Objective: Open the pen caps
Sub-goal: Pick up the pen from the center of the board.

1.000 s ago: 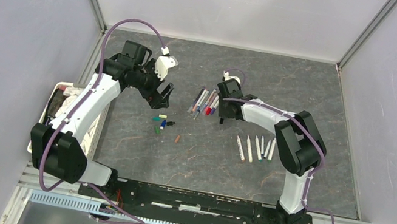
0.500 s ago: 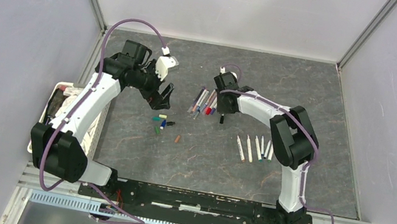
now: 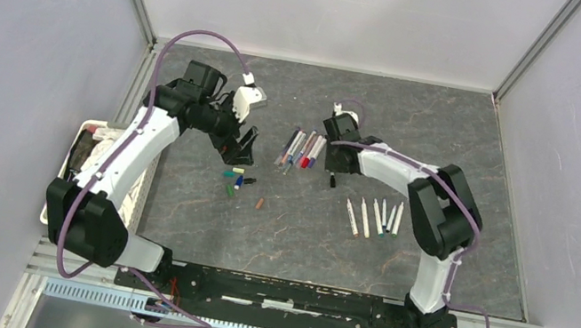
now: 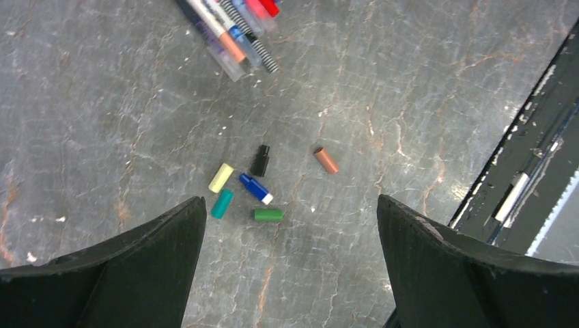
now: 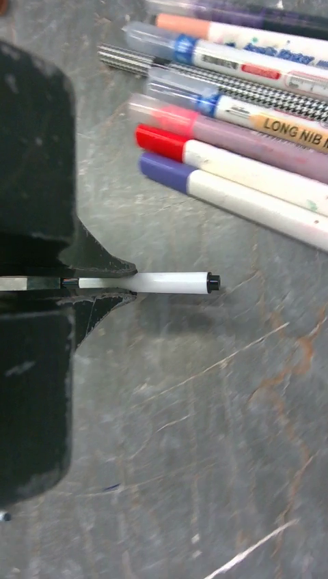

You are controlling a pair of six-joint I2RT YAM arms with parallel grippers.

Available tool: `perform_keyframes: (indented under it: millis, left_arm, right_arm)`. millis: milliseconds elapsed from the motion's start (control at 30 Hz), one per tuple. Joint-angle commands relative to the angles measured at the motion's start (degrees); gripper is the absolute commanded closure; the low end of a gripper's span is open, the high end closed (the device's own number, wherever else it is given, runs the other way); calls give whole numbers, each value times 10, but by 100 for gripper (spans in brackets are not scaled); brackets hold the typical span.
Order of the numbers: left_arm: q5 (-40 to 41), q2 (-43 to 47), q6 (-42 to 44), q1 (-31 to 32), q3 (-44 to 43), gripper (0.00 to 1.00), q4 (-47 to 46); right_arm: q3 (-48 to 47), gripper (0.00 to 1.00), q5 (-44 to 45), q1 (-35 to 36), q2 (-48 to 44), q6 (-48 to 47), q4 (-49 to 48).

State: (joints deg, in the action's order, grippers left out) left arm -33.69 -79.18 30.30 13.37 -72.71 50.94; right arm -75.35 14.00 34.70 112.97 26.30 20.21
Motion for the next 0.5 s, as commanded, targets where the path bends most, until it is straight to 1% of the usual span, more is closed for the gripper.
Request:
perform_keyframes:
  millis: [0,167,267,367,467]
  left_arm:
    - [-43,-10,-14,9,-29,1,0]
    - [-82,-12,-63,14,-46,0,-16]
    - [-116,-10,-87,22,-52,0,-22]
    - [-147,-2,-111,40,-46,0,-31]
    - [-170,7,-137,56,-41,0,-44]
  right_arm:
    - [63,100,5,4,-126,48,-72]
    - [157,100,-5,40,-270,104,-205]
    - [185,100,-9,73,-324,138,-291]
    - [188,100,15,119,-352,157,-359]
    - [170,100,29,156,-352,172,-395]
